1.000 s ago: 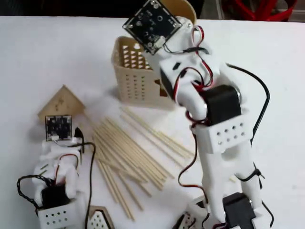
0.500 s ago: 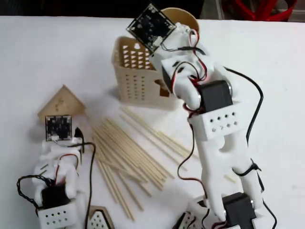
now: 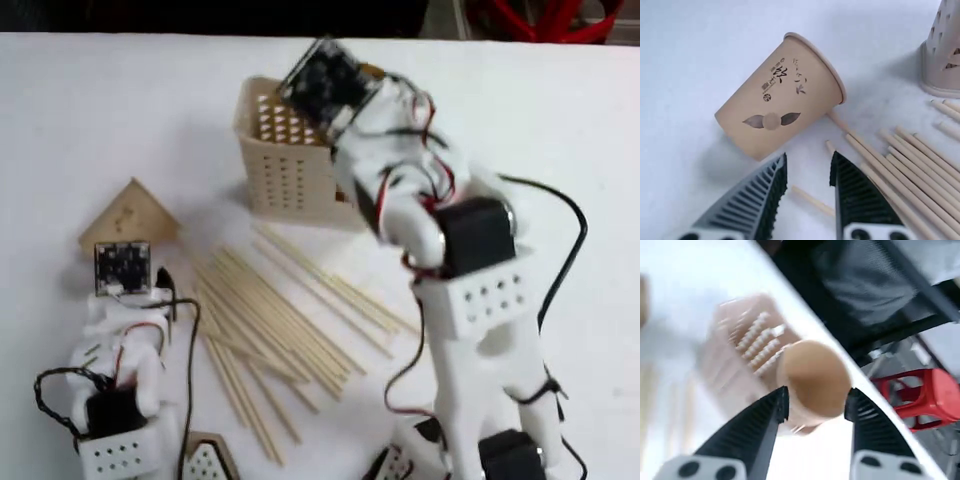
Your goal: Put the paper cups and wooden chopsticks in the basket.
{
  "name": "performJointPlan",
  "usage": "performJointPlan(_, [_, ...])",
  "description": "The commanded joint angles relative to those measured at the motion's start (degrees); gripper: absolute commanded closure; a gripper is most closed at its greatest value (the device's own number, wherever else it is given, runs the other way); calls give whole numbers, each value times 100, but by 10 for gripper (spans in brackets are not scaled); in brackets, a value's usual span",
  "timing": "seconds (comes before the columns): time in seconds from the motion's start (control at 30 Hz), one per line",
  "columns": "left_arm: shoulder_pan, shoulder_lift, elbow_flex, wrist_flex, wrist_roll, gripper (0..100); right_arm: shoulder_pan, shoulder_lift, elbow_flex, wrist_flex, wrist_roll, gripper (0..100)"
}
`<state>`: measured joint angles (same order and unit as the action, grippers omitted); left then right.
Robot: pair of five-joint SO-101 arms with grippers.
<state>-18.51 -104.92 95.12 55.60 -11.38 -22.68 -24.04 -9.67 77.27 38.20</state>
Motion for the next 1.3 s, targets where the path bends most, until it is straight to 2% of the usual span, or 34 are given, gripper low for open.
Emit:
performJointPlan(0.0, [-48,40,-70,-123,-44,842,-233,-286,-18,963,-26,833])
performJointPlan(0.13, [-48,40,-70,-123,-44,842,-312,-347,185,1481,-35,925])
performJointPlan(0.23, [-48,40,-70,-123,-44,842,-295,-444,589,1657,-360,974])
performJointPlan(0.37, [-48,40,-70,-114,-44,842,-303,-1007,1468,1622,-659,980])
performJointPlan(0.63, [-48,40,-79,-62,-53,842,-127,-2677,4132,154,-826,978])
performJointPlan(0.87, [-66,40,-607,536,-422,842,382,-3530,6268,-1130,-826,978])
performJointPlan(1.0, [-75,66,-1310,941,-448,842,760,-3758,7165,-1974,-862,979])
performJointPlan(1.13, [-75,154,-2338,1389,-756,842,1156,-3846,7648,-2651,-1662,978])
performJointPlan(1.27, [-84,1279,-3297,1451,-1073,841,1516,-3837,7956,-3178,-1890,978])
